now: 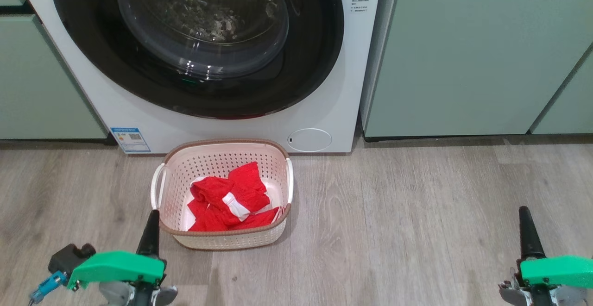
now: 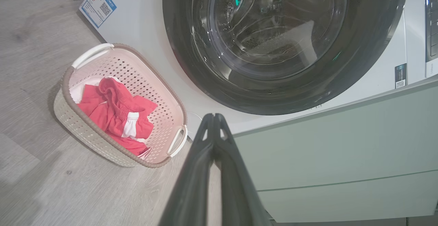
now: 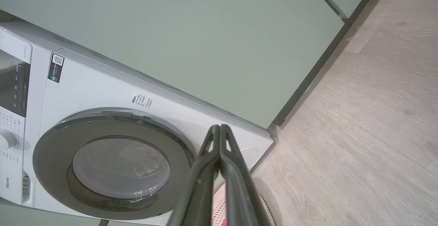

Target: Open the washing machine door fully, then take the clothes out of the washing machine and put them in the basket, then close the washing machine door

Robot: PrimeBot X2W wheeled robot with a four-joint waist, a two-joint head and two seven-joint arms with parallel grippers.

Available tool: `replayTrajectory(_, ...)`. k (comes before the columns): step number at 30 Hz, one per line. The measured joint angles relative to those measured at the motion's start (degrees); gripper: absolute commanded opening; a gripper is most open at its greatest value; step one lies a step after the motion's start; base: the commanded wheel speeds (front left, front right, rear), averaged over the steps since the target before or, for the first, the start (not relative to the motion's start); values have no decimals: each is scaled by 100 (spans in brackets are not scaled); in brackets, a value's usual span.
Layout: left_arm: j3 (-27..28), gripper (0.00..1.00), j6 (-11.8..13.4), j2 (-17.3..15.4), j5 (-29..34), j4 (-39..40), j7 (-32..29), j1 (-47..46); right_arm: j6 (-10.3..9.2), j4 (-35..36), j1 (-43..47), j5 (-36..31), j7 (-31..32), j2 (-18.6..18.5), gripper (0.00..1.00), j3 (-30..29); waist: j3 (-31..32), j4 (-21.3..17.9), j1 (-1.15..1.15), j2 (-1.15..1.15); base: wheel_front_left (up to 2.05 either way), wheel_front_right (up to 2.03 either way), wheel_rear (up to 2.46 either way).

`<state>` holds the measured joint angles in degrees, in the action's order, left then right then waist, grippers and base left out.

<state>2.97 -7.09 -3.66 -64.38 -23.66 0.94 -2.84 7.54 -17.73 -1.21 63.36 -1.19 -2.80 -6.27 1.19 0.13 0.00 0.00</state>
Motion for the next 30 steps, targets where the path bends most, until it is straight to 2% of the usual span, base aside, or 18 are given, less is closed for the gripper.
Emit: replayTrajectory(30,110,0,-1,58,-1870,511,-481,-14,-1,102,-125,1936,483,0,0,-83,-95,-9,0,0,0,0,0)
